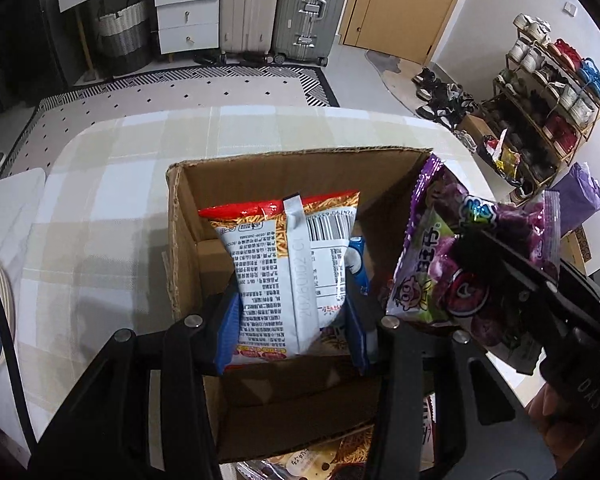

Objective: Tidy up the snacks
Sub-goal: 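Lower both bags into the box and open both grippers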

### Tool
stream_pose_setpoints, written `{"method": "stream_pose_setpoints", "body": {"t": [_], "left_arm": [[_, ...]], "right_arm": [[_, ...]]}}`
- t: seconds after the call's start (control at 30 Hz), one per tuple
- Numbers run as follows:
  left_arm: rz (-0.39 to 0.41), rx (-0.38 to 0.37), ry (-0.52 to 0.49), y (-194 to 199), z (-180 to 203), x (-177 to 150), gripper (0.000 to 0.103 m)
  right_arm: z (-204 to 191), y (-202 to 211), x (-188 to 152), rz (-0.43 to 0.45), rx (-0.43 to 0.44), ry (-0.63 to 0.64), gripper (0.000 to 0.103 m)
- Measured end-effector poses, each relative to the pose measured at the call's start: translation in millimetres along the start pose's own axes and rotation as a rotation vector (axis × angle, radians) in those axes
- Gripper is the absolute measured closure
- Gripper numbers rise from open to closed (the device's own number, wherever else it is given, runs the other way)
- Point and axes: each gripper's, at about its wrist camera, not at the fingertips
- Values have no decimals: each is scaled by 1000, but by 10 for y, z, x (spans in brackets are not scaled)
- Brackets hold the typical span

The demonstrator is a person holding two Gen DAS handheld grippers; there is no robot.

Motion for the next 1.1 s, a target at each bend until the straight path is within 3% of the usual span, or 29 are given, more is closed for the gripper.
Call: {"method": "stream_pose_setpoints", "body": {"t": [0.27,0.63,1.1], "left_arm": [[19,-8,8,11,-48,18,62],[36,-12,0,127,9,-58,53],[95,-28,1,488,45,-195,37]], "right_arm": [[-6,-60,-29,-12,-4,5,76],[-126,-168,-86,-72,-30,62,76],[-166,60,-71,-20,-66,71,74]]}}
Point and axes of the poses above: each gripper's, at about its wrist camera, not at the fingertips, and y roughly against the way its jaws point, z to its right, x to its top, and after that the axes turned 3 degrees about -x, right-handed
